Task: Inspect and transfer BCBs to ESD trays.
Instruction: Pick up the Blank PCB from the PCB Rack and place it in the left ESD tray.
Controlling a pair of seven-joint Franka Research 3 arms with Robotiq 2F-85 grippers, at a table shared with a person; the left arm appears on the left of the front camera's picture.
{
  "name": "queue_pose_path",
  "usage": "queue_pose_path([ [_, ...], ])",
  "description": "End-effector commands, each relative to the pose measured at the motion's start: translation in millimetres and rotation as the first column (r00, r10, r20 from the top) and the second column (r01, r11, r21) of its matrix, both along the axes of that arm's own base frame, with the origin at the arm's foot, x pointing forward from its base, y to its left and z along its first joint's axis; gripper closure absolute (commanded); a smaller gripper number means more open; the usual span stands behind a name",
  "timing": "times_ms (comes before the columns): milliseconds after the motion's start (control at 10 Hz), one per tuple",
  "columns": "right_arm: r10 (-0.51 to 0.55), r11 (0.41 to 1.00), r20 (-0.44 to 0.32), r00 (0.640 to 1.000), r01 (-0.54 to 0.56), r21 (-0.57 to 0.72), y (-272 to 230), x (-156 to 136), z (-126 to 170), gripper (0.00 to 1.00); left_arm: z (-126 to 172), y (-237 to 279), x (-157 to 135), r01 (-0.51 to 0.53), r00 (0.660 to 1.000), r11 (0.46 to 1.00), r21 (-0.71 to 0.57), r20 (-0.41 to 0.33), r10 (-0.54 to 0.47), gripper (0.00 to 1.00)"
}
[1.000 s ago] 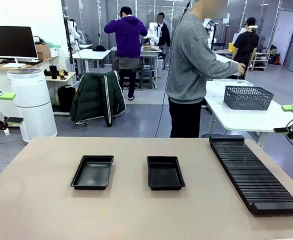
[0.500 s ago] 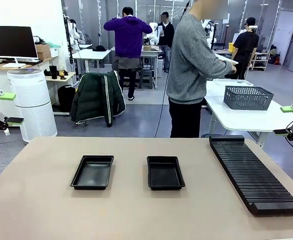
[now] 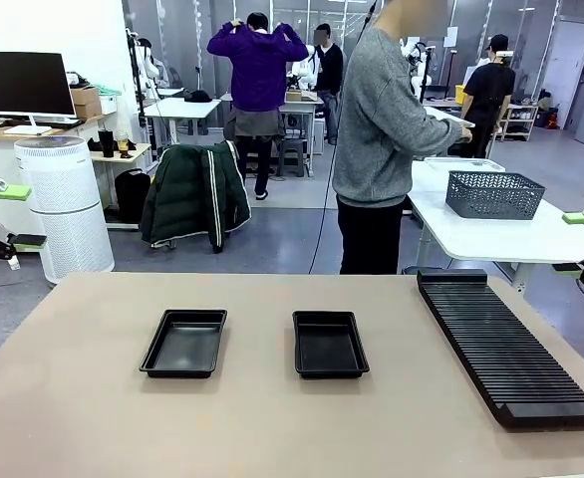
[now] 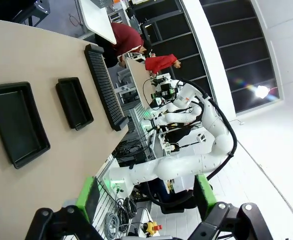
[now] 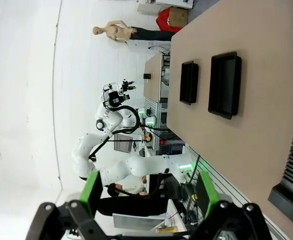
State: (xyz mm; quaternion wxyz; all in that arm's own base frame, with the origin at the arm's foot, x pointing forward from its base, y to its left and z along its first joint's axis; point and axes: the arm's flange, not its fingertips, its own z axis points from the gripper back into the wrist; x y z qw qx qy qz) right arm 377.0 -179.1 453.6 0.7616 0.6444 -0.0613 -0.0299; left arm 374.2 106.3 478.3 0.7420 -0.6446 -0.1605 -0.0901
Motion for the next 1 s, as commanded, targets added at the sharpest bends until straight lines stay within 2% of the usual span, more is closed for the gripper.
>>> queue_pose_path([
  [0,0.005,1.0,0.01,1.0,-0.005,-0.001,1.1,0.9,-0.7,0.0,-0.1,0.2,0.0,0.0,1.0,1.0,0.0,0.0,0.0,0.0],
  [900,0.005,1.0,0.01,1.0,-0.005,-0.001,1.1,0.9,-0.7,0.0,-0.1,0.2,0.0,0.0,1.0,1.0,0.0,0.0,0.0,0.0],
])
